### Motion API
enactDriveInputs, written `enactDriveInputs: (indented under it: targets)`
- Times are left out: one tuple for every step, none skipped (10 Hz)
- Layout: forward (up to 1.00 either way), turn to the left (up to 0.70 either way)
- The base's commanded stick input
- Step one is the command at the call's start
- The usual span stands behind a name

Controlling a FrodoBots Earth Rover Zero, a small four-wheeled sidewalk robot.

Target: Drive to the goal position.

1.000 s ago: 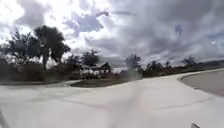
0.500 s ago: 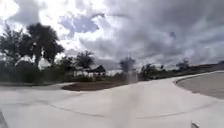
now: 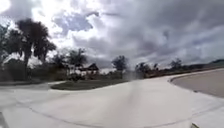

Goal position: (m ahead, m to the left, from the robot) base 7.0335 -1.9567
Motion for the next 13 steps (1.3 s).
enactDriveInputs:
  targets:
    - [0.6,-0.04]
    - [0.6,0.01]
    - [0.6,0.01]
    - [0.6,0.01]
    - [0.6,0.0]
    - [0.6,-0.12]
    - [0.6,-0.15]
    - [0.6,-0.15]
    - [0.6,-0.15]
    - [0.6,-0.15]
    - [0.6,-0.15]
    - [0.6,-0.15]
    - [0.6,-0.15]
